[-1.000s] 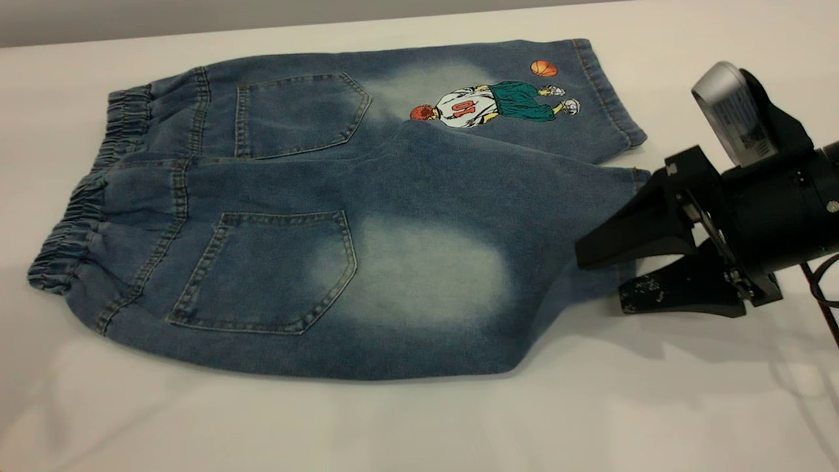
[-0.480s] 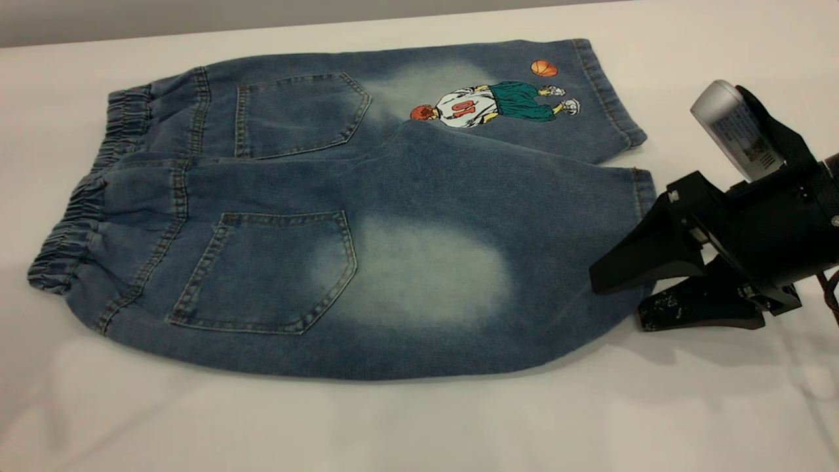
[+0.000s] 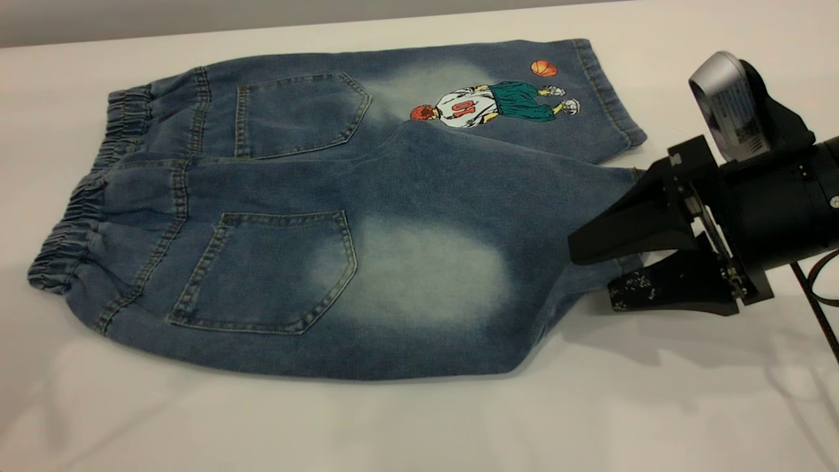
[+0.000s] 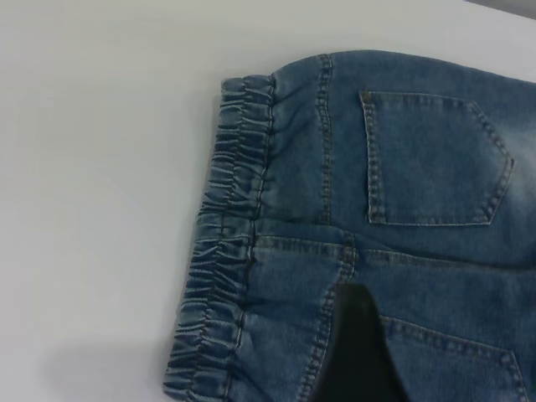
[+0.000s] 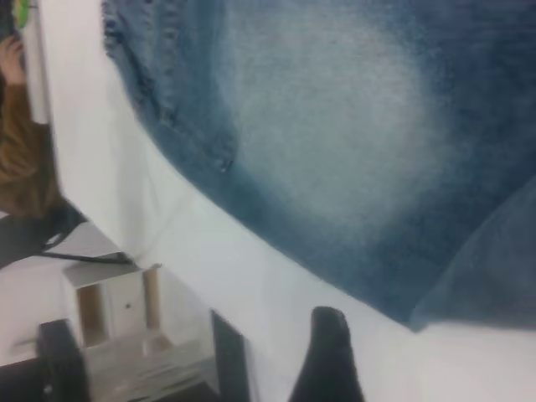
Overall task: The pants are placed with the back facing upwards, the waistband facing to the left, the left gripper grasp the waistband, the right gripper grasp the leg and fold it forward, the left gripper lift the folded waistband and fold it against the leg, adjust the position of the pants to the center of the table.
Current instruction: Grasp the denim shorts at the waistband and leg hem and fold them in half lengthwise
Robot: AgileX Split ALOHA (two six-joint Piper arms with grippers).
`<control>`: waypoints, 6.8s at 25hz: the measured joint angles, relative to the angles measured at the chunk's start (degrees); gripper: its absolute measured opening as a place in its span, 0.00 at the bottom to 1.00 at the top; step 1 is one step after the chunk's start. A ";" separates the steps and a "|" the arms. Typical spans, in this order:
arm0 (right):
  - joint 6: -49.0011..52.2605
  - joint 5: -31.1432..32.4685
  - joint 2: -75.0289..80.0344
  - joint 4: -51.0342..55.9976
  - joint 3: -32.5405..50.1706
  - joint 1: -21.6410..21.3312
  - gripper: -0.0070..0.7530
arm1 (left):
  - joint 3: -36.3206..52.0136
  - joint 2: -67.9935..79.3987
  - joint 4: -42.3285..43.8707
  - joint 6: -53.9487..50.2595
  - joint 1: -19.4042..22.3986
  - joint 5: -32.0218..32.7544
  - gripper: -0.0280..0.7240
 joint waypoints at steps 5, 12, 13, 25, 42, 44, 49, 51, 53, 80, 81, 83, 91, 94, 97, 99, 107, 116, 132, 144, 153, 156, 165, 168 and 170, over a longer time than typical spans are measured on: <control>0.00 -5.86 0.00 0.09 0.00 0.00 0.65 | 0.00 0.00 0.00 0.00 0.00 0.00 0.64; 0.06 -6.22 0.00 -0.26 0.00 0.00 0.62 | 0.00 0.00 0.00 0.00 0.00 0.00 0.64; 0.06 -6.83 0.00 -0.26 0.00 0.00 0.60 | 0.00 0.00 0.00 0.00 0.00 0.00 0.64; 0.06 -9.65 -0.05 -0.07 0.00 0.00 0.06 | 0.00 0.00 0.00 0.00 0.00 -0.05 0.64; 0.06 -9.55 -5.50 -2.86 0.00 0.08 0.03 | 1.25 3.84 4.09 -3.06 0.07 9.64 0.64; 0.06 -9.55 -5.50 -2.86 0.00 0.08 0.03 | 2.30 6.11 6.72 -5.94 0.07 9.79 0.64; 0.06 -9.55 -5.50 -3.06 0.00 0.08 0.03 | 2.36 12.47 14.18 -13.57 0.07 7.46 0.64; 0.06 -9.55 -5.50 -3.19 0.00 0.08 0.03 | 2.36 14.84 17.61 -16.00 0.07 6.61 0.64; 0.06 -9.55 -5.50 -3.56 0.00 0.08 0.03 | 2.36 17.55 20.12 -18.11 0.07 5.94 0.64; 0.06 -8.64 -5.50 -4.22 0.00 0.08 0.02 | -1.68 42.07 31.55 -17.84 2.49 -10.01 0.64; 0.06 -8.64 -5.50 -4.22 0.00 0.08 0.02 | -1.96 42.92 31.55 -17.89 2.49 -10.18 0.64; 0.06 -8.64 -5.50 -4.22 0.00 0.08 0.02 | -2.31 44.73 31.49 -18.07 2.49 -10.55 0.64; 0.06 -8.64 -5.50 -4.28 0.00 0.08 0.02 | -2.36 48.76 29.03 -18.20 2.39 -13.97 0.64; 0.06 -8.64 -5.50 -4.28 0.00 0.08 0.02 | -2.30 49.02 28.02 -18.25 2.37 -15.90 0.64; 0.06 -8.64 -5.50 -4.28 0.00 0.08 0.02 | -2.30 49.06 27.86 -18.77 2.32 -16.18 0.63; 0.06 -8.64 -5.50 -4.23 0.00 0.08 0.02 | -2.30 49.13 27.86 -19.78 2.31 -16.22 0.61; 0.06 -8.64 -5.50 -4.18 0.00 0.08 0.02 | -2.25 49.17 27.74 -21.29 2.20 -16.53 0.35; 0.06 -6.47 -5.85 -4.18 0.00 0.08 0.02 | -2.19 47.40 27.90 -21.29 2.31 -13.17 0.14; 0.42 -6.31 -18.12 -6.76 -4.23 0.08 0.02 | -5.42 31.03 19.78 -12.92 0.18 -1.44 0.14; 8.89 -9.76 -15.92 -12.06 -17.01 0.08 0.02 | -19.71 35.71 12.02 -4.50 -0.60 5.16 0.14; 10.18 -11.05 -8.54 -13.15 -27.15 0.12 0.02 | -32.21 47.60 12.02 -2.04 -0.60 9.44 0.14; 10.55 -11.33 -6.69 -13.53 -30.68 0.13 0.02 | -37.61 51.29 12.02 -1.69 -0.60 11.95 0.14; 10.99 -13.65 -0.73 -13.51 -39.71 0.13 0.03 | -54.98 60.10 12.02 0.30 -0.60 18.97 0.14; 10.99 -14.52 2.25 -13.45 -41.53 0.13 0.03 | -58.85 62.75 12.02 0.30 -0.60 19.24 0.14; 10.99 -15.52 4.18 -13.45 -42.61 0.13 0.03 | -60.37 64.40 12.02 0.30 -0.60 19.16 0.14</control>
